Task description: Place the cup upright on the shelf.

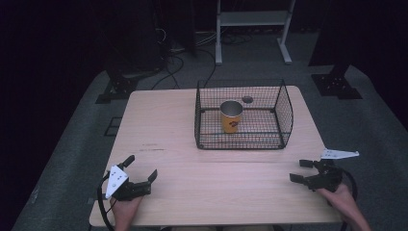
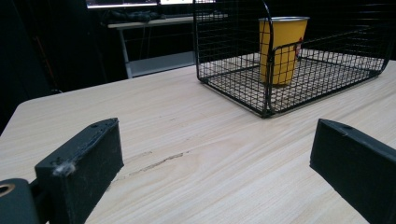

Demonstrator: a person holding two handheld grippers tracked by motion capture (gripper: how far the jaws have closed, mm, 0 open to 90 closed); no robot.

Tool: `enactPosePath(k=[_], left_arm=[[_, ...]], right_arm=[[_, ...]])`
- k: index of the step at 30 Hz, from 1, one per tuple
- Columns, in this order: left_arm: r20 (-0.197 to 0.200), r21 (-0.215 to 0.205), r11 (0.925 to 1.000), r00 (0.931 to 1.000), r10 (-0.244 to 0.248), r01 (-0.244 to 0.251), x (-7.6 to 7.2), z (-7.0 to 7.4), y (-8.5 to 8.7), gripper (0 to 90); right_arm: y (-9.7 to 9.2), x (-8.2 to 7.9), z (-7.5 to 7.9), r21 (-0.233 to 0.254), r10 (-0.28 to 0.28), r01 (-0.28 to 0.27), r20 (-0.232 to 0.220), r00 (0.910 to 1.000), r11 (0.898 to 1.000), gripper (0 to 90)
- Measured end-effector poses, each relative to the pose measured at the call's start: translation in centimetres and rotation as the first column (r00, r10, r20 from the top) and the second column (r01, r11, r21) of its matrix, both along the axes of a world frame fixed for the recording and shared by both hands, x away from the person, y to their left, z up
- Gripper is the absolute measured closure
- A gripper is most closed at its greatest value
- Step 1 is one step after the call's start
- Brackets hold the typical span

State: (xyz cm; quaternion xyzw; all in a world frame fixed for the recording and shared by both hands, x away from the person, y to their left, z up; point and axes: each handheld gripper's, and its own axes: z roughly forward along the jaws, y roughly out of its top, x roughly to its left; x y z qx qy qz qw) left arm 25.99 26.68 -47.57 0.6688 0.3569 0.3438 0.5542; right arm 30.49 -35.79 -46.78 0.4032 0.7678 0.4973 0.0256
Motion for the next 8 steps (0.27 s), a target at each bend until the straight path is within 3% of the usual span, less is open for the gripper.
enactPosePath(k=[8], left_arm=[[0.001, 0.000, 1.0000, 1.0000, -0.001, 0.001, 0.03, 0.00, -0.02, 1.8]], right_arm=[[0.94, -0.71, 0.44, 0.006, 0.013, -0.013, 0.022, 0.9997, 1.000, 1.5]])
